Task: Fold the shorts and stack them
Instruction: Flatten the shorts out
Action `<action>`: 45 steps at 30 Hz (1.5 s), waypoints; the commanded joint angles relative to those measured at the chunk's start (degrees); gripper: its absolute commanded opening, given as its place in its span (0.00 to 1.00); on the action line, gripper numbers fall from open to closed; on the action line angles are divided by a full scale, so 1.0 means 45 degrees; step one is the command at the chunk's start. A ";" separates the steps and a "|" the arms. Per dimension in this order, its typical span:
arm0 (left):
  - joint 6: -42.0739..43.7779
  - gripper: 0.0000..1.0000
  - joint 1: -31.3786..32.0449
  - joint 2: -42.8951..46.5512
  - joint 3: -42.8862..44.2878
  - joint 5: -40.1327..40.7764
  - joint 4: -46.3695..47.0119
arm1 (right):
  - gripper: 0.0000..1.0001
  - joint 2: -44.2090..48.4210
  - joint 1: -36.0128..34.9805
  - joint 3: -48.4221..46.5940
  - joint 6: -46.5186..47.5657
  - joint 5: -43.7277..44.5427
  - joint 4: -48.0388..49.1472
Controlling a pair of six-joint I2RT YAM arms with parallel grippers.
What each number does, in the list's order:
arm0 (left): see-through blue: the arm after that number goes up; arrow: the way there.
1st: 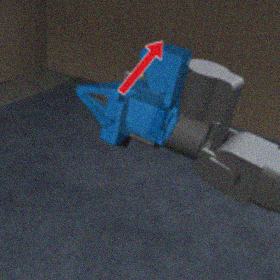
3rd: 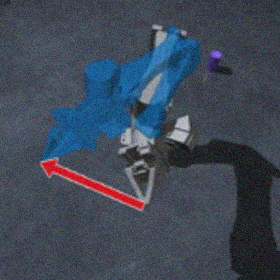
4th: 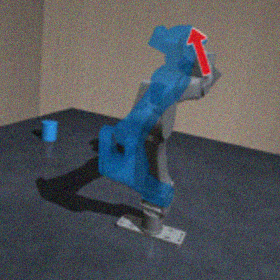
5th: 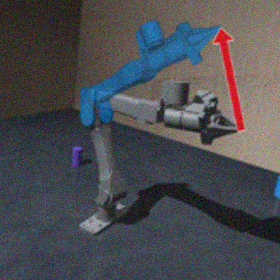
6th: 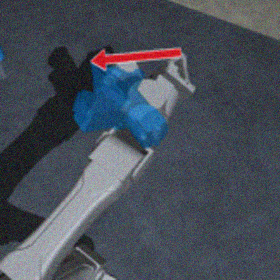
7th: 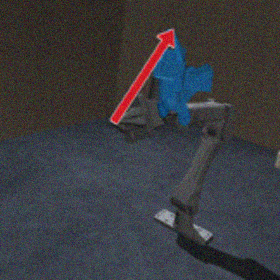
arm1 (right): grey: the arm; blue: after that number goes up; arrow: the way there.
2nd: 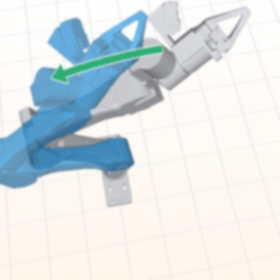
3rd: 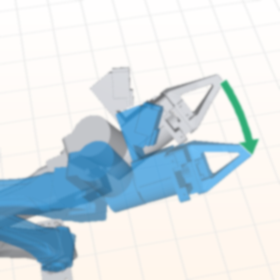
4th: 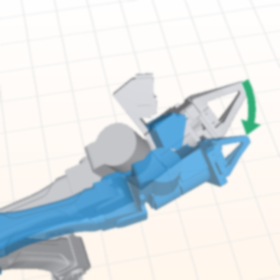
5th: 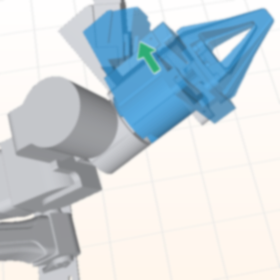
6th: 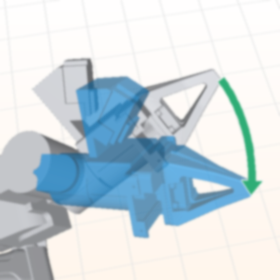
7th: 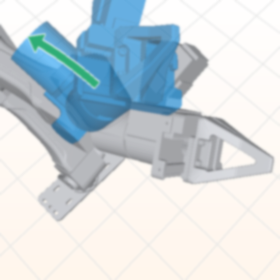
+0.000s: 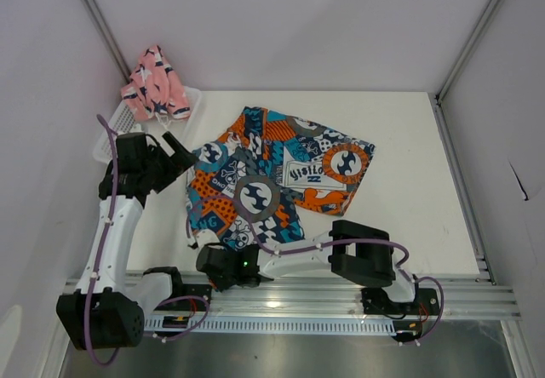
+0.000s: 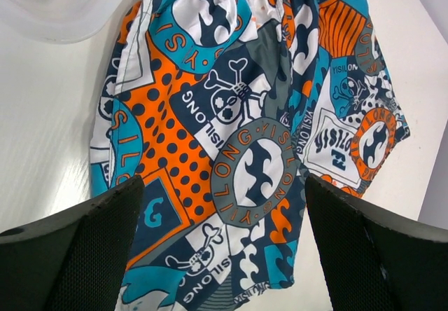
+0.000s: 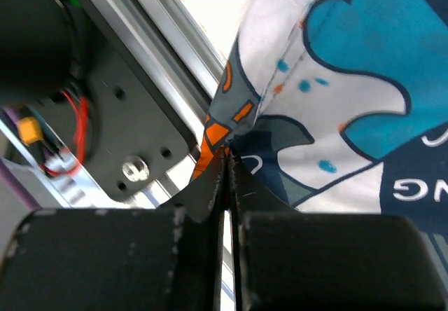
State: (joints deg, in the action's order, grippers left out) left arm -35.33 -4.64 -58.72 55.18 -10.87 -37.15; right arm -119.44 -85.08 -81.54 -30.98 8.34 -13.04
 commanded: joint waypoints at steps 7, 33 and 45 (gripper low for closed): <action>0.0000 0.96 -0.0140 -0.0271 -0.1304 -0.0649 0.1475 | 0.00 0.4272 -0.0235 0.4307 0.0186 0.2091 -0.1651; -0.1757 0.69 0.1301 -0.4840 -0.3102 0.0365 0.5520 | 0.00 1.0506 -0.2383 0.8998 -0.2022 0.3341 -0.4485; -0.2500 0.58 0.1852 -0.6716 -0.2848 0.0403 0.6380 | 0.00 1.0564 -0.2383 0.8999 -0.1748 0.3498 -0.4446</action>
State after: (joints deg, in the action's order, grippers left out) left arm -45.06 2.81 -87.31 41.39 -10.41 -10.22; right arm -73.14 -95.39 -41.12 -38.96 21.87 -32.75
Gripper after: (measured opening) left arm 0.589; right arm 0.006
